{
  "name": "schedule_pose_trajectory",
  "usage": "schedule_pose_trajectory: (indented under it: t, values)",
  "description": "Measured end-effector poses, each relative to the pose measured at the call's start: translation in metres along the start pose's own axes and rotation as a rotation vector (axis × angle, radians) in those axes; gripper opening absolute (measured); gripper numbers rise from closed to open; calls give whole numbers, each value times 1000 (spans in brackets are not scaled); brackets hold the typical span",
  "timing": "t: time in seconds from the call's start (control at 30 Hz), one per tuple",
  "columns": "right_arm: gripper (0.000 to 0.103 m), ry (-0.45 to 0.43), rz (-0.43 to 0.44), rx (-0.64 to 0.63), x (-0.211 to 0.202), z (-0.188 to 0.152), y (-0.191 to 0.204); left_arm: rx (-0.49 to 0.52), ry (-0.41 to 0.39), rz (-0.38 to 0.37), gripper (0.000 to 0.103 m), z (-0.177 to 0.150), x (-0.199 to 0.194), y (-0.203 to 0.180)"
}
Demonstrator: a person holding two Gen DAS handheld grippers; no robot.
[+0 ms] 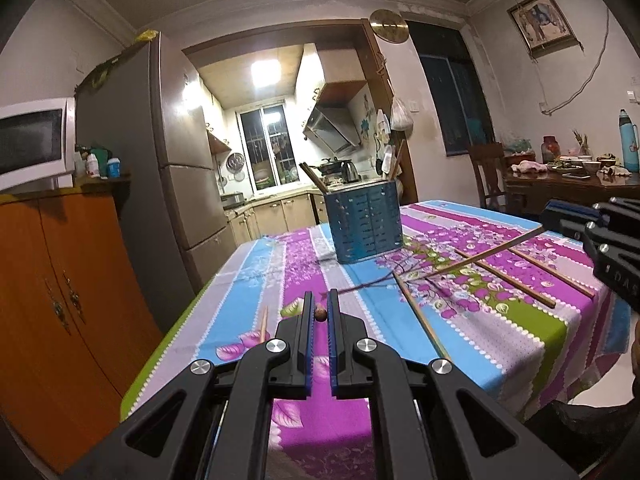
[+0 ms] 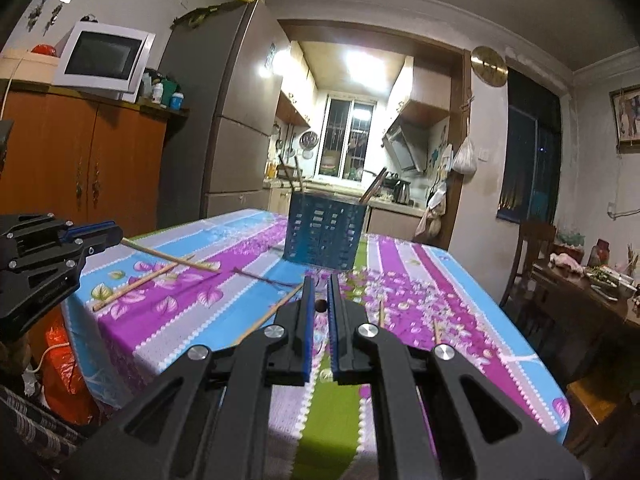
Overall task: Organize utensils
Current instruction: 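Lift the held chopsticks with both tools and carry them toward the blue holder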
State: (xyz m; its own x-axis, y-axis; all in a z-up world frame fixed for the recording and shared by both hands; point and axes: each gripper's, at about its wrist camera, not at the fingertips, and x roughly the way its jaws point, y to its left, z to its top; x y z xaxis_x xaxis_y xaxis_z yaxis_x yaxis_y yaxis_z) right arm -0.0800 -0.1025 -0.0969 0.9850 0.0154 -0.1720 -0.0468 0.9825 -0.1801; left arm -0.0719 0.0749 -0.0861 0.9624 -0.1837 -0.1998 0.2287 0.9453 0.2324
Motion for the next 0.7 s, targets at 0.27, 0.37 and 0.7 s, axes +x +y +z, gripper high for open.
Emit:
schedule_pose_trajectory:
  t: [0.27,0.37,0.7]
  values:
    - [5,-46,-11,-8,3,21,-10,-21,-37,20,7,23,5,10]
    - [5,-56,-5,-3,5,26,-12,-19,-48,16,7,34,8,13]
    - [5,-52,39,4,18,49,-21,-26,-15,43,7,73,34,16]
